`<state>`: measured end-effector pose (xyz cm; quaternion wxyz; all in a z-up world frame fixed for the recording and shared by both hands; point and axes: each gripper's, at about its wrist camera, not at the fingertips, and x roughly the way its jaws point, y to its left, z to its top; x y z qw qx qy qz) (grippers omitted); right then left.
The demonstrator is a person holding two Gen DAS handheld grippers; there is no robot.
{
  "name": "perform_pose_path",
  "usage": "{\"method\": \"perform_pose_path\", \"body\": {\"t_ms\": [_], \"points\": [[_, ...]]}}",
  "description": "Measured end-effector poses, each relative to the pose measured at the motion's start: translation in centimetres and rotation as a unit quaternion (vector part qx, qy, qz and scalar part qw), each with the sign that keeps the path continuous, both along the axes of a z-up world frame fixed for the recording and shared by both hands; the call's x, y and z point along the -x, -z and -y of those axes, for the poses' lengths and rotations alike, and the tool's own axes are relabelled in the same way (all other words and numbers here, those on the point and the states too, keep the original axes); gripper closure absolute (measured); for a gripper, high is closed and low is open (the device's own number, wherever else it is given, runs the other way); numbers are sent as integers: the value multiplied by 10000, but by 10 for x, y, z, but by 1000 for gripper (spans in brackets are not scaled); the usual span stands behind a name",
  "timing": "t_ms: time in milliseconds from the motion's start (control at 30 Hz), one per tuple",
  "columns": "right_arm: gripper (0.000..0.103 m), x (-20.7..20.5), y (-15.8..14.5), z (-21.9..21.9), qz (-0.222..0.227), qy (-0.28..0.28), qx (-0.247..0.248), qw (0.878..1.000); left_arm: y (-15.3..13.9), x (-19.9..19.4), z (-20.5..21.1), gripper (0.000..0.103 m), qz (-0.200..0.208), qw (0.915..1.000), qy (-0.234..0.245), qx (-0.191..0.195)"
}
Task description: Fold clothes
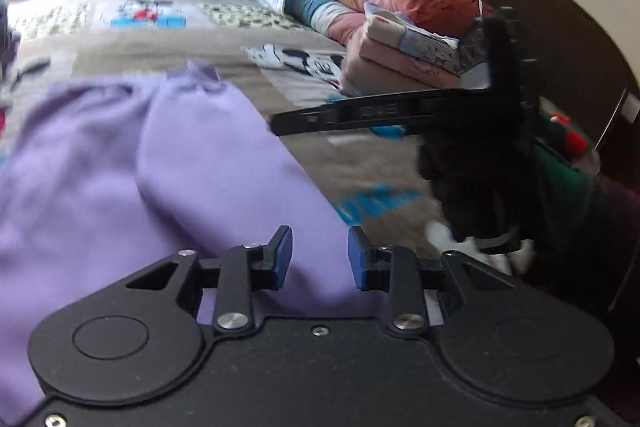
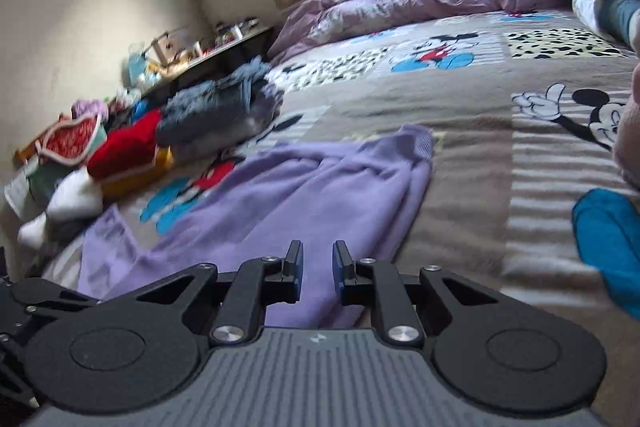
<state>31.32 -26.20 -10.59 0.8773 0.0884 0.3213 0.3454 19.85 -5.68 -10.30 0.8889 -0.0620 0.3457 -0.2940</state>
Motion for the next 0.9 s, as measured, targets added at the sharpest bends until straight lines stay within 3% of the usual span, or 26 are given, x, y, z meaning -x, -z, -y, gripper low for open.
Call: {"method": "perform_pose_path", "body": {"t_ms": [133,267,333,400,433,467,633,700,767,900], "points": [[89,8,25,-13,-196,42,364,9991,26,11,34,75,321,9947,233,-949],[100,8,40,-5,-296,320,105,9990,29,17,44,75,597,9909,193,-1188],[100,9,41,-4,-321,436,43,9985,24,21,43,75,640,9903,131,-1226],[95,18,31,-4,-179,614,149,9978,10,31,31,72,674,9930,-19,-971],[87,25,23,-2,-89,706,115,9974,6,38,26,65,680,9943,-76,-822],[87,34,15,0,10,736,32,9973,3,45,19,52,641,9954,-147,-692],[87,90,-11,8,390,890,-14,9953,5,63,-21,34,127,9982,-581,-102],[84,111,-11,10,355,1000,-61,9943,7,69,-38,31,-87,9969,-772,130],[72,134,-10,12,312,1054,-251,9936,7,77,-56,28,-231,9938,-1034,349],[61,172,-8,2,253,1062,-519,9927,6,91,-94,18,-435,9833,-1601,746]]}}
